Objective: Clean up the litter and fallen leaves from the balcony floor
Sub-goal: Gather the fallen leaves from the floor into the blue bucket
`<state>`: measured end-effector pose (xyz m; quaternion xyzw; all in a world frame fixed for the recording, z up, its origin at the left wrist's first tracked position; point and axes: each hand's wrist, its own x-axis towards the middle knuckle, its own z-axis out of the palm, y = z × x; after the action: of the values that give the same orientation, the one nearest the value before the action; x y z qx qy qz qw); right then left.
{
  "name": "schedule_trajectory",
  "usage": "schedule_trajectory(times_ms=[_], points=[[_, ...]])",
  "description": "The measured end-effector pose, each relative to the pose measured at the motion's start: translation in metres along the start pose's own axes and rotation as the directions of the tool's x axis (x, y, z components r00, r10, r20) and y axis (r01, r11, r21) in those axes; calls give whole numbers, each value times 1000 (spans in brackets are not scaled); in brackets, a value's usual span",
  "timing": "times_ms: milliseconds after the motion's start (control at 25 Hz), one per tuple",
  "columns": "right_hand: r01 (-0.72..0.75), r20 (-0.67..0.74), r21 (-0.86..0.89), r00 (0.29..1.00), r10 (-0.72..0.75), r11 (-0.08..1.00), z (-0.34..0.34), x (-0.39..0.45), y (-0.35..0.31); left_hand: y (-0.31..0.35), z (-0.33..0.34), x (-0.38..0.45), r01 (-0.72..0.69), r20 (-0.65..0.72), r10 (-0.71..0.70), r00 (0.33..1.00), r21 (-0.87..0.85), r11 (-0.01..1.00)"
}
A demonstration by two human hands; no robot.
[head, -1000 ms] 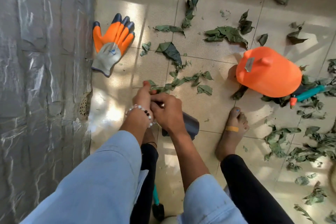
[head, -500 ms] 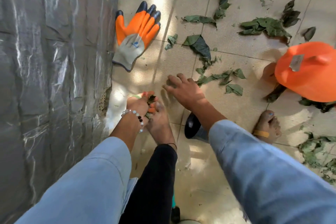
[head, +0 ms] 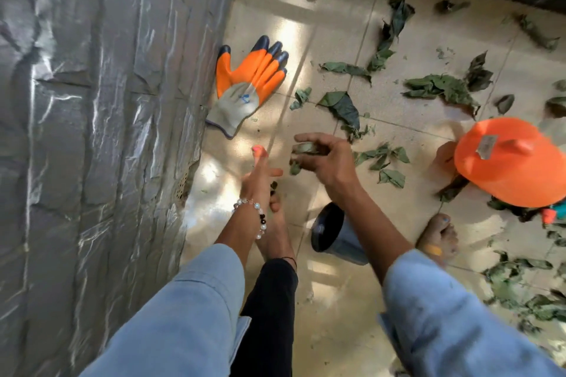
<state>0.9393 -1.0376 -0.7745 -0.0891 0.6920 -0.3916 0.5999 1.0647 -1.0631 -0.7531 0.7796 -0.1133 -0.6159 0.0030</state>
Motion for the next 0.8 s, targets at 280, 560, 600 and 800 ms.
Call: schedule_trajectory(times_ms=[280, 560, 600, 800], points=[[530, 560, -774, 828, -17, 348, 27, -43, -36, 49, 5, -15, 3, -43, -13, 999, -221, 975], [311, 175, -876, 918, -357, 369, 10, 101, -35, 77, -19, 28, -36, 19, 41, 999, -195, 980], [297, 218, -935, 912, -347, 193, 13, 116, -24, 76, -19, 31, -52, 10, 54, 998, -125, 991], [414, 448, -892, 859, -248, -180, 22, 111, 12, 65, -21, 42, -14, -25, 14, 1000, 16, 1000]])
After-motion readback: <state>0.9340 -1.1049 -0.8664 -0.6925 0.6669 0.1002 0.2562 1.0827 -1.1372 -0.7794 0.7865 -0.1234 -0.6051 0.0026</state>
